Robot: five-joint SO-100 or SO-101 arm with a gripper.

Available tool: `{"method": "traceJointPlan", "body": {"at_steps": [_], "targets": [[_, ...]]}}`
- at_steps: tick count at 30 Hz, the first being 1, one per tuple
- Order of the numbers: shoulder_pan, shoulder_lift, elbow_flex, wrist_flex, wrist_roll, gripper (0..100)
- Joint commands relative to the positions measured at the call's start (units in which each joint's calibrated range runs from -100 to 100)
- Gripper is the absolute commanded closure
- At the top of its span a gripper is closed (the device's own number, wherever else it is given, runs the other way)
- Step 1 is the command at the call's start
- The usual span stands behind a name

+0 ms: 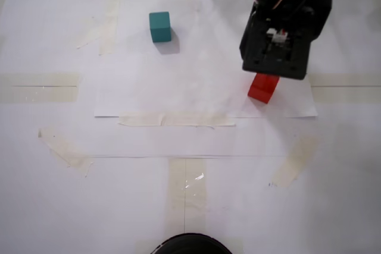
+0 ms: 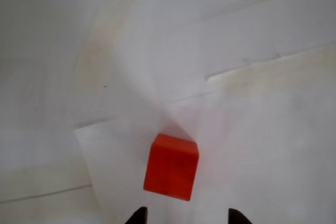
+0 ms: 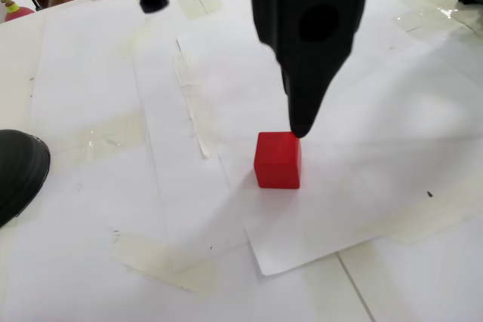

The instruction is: Put the red cube on the top of the blue cube.

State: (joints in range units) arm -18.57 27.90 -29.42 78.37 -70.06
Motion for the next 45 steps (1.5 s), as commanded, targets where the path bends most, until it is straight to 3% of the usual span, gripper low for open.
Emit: {"method": "traceJointPlan", "body": {"at_steps": [1,9,29,39,45], "targets": [[-1.0,0.0,-3.6,-4.0,-0.9,75],[-1.3,2.4,-4.9,-7.6,-0.9,71],[-0.7,7.9,-4.9,-11.7,-0.9,71],[0.5,8.7,-4.8,-12.3,-0.8,84],[0.6,8.6,-4.7,-10.7,-0.4,84]]}}
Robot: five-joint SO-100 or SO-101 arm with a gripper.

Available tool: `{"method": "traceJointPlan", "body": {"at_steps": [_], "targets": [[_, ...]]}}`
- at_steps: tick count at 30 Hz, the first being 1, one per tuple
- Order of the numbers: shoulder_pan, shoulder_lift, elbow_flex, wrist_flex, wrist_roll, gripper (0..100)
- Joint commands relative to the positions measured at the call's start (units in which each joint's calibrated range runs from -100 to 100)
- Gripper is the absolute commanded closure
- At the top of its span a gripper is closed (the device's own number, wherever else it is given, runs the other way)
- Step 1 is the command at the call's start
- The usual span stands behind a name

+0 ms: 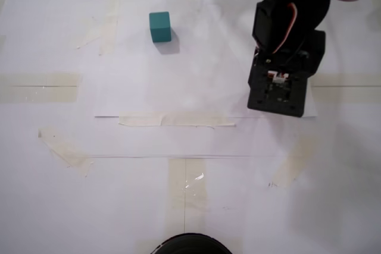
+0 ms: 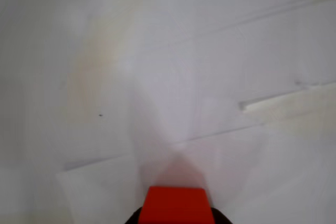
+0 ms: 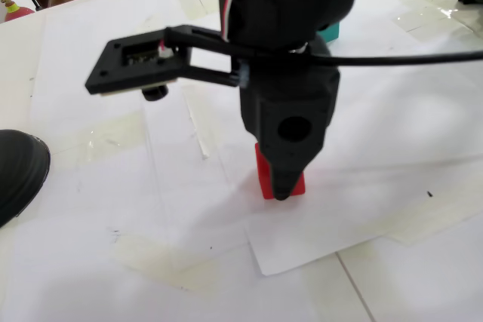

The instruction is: Put the red cube on the top of the blue cube.

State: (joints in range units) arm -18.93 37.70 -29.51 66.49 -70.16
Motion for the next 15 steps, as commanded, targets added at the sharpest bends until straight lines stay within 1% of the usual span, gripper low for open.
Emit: {"method": "traceJointPlan", "body": {"at_steps": [1,15], "targets": [[1.0,-1.3,-4.6,1.7,-0.2,84],[1.1,-3.8,-4.6,5.5,2.3,86]]}}
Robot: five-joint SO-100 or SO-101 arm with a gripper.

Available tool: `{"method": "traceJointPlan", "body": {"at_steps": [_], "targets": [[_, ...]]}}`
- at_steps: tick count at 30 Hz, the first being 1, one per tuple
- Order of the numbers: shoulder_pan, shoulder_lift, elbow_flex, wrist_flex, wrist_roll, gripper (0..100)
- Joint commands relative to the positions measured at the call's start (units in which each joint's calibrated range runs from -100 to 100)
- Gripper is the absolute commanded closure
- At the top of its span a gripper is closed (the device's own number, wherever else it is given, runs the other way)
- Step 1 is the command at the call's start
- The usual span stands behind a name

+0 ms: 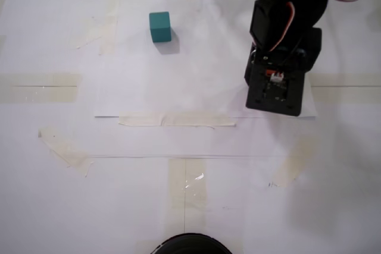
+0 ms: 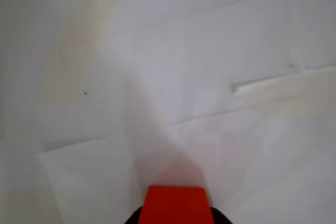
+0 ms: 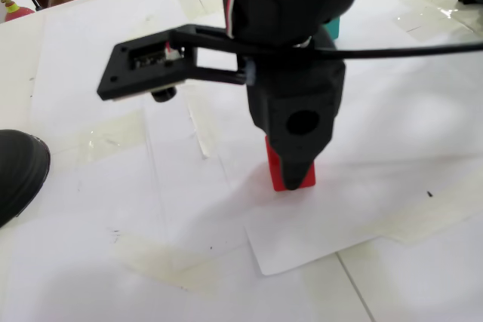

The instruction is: Put the red cube on the top of the blue cube.

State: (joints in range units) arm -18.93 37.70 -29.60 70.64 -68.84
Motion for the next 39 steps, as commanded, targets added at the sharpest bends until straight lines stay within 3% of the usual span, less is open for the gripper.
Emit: {"method": "traceJointPlan", "body": {"at_steps": [1,23,39], "targets": [[1.1,-4.0,-4.5,1.4,1.3,86],[2.2,-5.8,-6.8,2.5,5.8,89],[4.5,-12.1,-12.2,18.6,11.9,92]]}}
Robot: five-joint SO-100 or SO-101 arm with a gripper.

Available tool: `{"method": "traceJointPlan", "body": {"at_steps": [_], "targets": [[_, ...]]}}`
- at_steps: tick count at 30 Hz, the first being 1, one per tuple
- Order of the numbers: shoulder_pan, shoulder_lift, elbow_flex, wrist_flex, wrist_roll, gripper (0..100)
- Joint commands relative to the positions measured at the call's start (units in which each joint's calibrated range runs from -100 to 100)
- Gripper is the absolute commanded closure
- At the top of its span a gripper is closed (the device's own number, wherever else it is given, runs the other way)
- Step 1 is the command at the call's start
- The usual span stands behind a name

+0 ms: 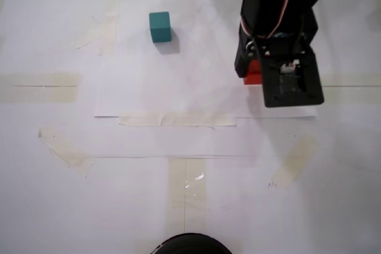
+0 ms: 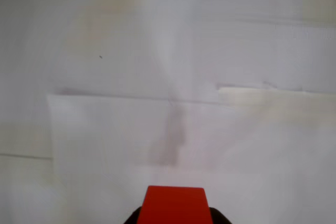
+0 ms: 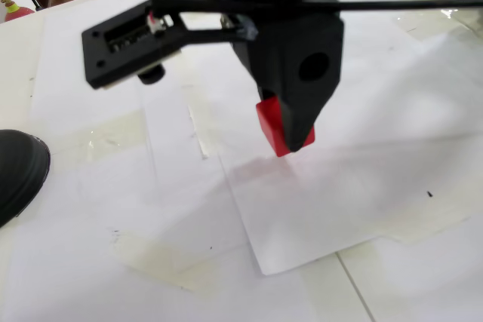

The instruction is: Put the red cube on the top of the blue cube.

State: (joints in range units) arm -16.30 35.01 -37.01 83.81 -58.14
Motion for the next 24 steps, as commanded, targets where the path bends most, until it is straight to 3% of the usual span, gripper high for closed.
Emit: {"method": "traceJointPlan", "body": {"at_steps": [1,12,24], "targets": [[2.1,-10.0,-4.8,6.5,1.5,92],[8.9,-17.8,-2.9,15.8,6.8,92],[19.0,-35.5,22.6,10.0,13.4,92]]}}
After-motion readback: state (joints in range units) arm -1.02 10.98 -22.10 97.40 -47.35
